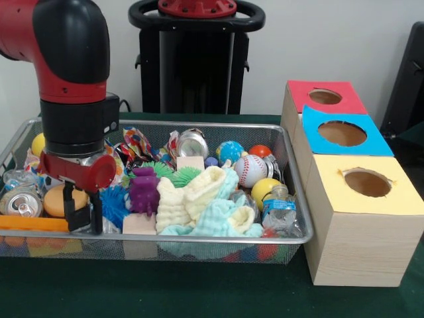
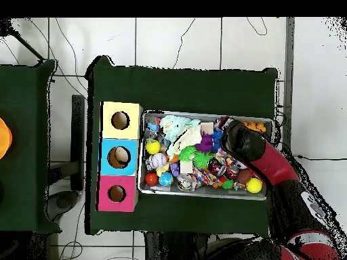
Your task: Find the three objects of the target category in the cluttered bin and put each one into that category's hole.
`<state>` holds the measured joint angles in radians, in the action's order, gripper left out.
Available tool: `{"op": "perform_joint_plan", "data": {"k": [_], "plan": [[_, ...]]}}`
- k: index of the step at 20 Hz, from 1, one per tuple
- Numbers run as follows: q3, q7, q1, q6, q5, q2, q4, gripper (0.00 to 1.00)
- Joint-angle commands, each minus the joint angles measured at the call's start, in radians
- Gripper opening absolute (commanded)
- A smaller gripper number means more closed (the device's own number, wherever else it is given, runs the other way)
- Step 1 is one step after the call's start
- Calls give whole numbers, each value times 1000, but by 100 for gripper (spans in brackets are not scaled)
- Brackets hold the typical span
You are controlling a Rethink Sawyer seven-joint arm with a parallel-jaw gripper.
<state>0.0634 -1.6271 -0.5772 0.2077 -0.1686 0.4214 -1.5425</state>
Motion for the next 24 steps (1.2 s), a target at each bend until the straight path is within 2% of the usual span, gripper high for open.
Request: {"op": "perform_joint_plan", "data": {"k": [1, 7, 12, 21, 24], "plan": [[65, -28, -25, 65, 90, -245, -64, 100], [42, -49, 1, 177, 65, -264, -113, 100], [16, -39, 33, 214, 78, -295, -102, 100], [24, -56, 32, 199, 72, -311, -152, 100], [23, -49, 27, 237, 67, -332, -147, 100]]}}
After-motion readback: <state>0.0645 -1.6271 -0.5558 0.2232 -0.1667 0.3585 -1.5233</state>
